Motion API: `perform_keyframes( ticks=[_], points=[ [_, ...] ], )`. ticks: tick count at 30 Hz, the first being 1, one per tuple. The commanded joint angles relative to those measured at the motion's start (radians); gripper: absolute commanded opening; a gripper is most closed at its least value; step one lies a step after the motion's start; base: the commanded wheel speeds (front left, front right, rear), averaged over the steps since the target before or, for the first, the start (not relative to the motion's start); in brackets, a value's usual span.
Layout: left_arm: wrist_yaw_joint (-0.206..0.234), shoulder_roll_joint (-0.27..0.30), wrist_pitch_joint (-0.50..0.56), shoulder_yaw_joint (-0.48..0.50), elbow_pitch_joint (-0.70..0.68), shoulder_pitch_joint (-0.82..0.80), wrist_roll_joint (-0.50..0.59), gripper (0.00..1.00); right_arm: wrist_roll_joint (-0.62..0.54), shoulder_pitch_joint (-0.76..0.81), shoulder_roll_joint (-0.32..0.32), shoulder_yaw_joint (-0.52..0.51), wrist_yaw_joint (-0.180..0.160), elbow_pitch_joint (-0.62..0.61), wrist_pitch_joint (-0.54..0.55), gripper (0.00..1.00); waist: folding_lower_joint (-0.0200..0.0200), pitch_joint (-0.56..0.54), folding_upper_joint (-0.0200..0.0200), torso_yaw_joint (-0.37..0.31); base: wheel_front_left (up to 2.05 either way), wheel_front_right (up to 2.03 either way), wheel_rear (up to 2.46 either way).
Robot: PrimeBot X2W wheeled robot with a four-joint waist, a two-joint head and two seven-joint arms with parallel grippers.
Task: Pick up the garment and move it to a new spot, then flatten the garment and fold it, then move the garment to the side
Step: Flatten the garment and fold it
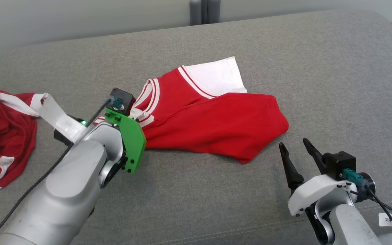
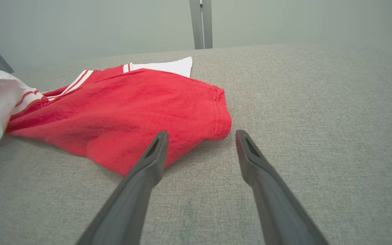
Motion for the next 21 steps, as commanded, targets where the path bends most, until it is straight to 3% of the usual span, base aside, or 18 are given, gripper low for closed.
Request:
perform_keyframes(
  ticks=[1, 11, 16, 20, 21],
  points=[
    [-0.009, 0.032, -0.005, -0.035, -0.019, 0.021, 0.046, 0.0, -0.001, 0.0, -0.002, -0.002, 0.0, 0.002, 0.001, 1.0, 0.0, -0.007, 0.0, 0.008, 0.0, 0.0, 0.0],
    [-0.009, 0.157, 0.056, -0.158, -0.213, 0.103, 0.155, 0.0, -0.009, 0.017, -0.002, -0.026, 0.0, -0.013, 0.008, 1.0, 0.0, -0.008, 0.0, 0.054, 0.0, 0.0, 0.0],
    [0.007, 0.153, 0.043, -0.165, -0.279, 0.109, 0.165, 0.0, -0.004, 0.011, -0.002, -0.024, 0.0, -0.012, 0.01, 1.0, 0.0, -0.003, 0.0, 0.066, 0.0, 0.0, 0.0],
    [0.023, 0.106, 0.018, -0.165, -0.295, 0.119, 0.152, 0.0, 0.001, 0.001, -0.002, -0.021, 0.0, -0.009, 0.008, 1.0, 0.0, -0.003, 0.0, 0.071, 0.0, 0.0, 0.0],
    [0.029, 0.092, 0.003, -0.161, -0.293, 0.122, 0.148, 0.5, 0.001, -0.001, -0.002, -0.021, 0.0, -0.007, 0.007, 1.0, 0.0, -0.004, 0.0, 0.072, 0.0, 0.0, 0.0]
  ],
)
